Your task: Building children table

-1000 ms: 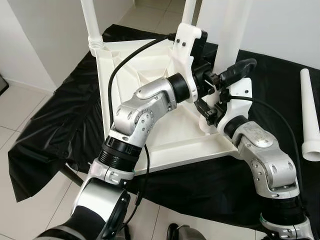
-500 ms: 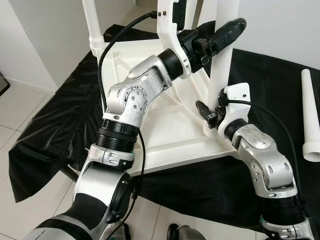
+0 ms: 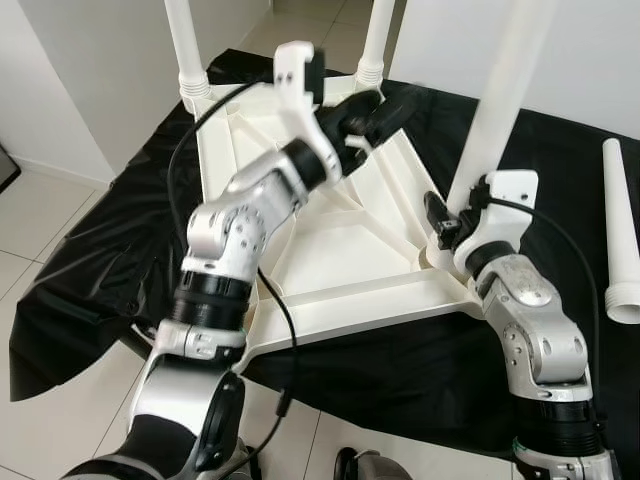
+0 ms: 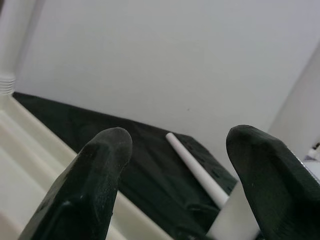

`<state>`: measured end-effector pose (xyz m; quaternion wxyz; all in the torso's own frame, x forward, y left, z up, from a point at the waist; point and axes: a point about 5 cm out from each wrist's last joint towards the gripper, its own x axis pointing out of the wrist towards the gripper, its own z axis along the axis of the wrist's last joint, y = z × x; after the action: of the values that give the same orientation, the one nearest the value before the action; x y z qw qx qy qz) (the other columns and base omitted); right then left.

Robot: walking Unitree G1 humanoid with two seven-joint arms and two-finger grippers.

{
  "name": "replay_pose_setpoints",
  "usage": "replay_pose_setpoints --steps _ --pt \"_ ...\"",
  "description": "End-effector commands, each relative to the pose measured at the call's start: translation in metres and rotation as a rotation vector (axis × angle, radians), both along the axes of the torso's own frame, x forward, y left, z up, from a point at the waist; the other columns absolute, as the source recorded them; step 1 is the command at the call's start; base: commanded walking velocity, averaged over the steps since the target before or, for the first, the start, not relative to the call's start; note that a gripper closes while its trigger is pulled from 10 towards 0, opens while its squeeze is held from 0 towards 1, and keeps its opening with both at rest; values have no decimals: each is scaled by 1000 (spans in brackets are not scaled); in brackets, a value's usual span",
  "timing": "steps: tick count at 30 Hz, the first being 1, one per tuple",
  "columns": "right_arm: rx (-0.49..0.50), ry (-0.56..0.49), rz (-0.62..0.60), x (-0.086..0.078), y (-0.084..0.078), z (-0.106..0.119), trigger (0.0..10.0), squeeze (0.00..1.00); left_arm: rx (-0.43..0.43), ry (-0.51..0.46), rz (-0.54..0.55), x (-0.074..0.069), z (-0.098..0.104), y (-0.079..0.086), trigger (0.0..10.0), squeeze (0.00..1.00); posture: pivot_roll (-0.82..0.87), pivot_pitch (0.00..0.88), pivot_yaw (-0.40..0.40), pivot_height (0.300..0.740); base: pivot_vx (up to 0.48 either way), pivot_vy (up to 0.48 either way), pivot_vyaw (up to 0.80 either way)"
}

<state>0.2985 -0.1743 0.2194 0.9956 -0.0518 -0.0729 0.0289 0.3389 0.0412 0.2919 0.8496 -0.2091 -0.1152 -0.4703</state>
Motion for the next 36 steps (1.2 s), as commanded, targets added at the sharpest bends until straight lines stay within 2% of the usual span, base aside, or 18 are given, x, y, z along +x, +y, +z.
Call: replay_pose_setpoints --steps 1,6,7,8,11,14,17,24,26,30,36 --pt "15 -49 -41 -2 -4 1 10000 0 28 -32 24 -3 -1 0 10000 0 23 149 -24 740 0 0 0" --pt "34 -88 -66 -4 -4 -1 10000 0 66 -37 79 -2 -10 5 10000 0 23 151 -22 740 0 0 0" --pt "54 -116 -76 -7 -4 -2 10000 0 97 -41 129 -2 -20 10 10000 0 20 154 -18 740 0 0 0" --pt "54 -116 -76 -7 -4 -2 10000 0 97 -41 129 -2 -20 10 10000 0 20 154 -18 740 0 0 0" --pt "93 -163 -90 -13 -6 -6 10000 0 152 -34 223 -5 -39 18 10000 0 21 153 -19 740 0 0 0" --pt "105 -183 -95 -16 -7 -8 10000 0 164 -24 256 -6 -46 21 10000 0 22 152 -22 740 0 0 0" --pt "114 -184 -98 -18 -8 -14 10000 0 217 -32 315 -13 -63 23 10000 0 25 148 -25 740 0 0 0" --pt "101 -180 -124 -20 -11 -21 10000 0 235 -62 367 -23 -73 23 10000 0 32 139 -33 740 0 0 0" --pt "97 -178 -138 -21 -12 -24 10000 0 300 -95 408 -26 -81 23 10000 0 32 134 -36 740 0 0 0" --pt "86 -173 -154 -22 -16 -29 10000 0 336 -95 439 -28 -90 24 10000 0 28 130 -38 740 0 0 0" --pt "76 -176 -176 -23 -21 -30 10000 0 349 -105 400 -34 -94 20 10000 0 24 125 -37 740 0 0 0"
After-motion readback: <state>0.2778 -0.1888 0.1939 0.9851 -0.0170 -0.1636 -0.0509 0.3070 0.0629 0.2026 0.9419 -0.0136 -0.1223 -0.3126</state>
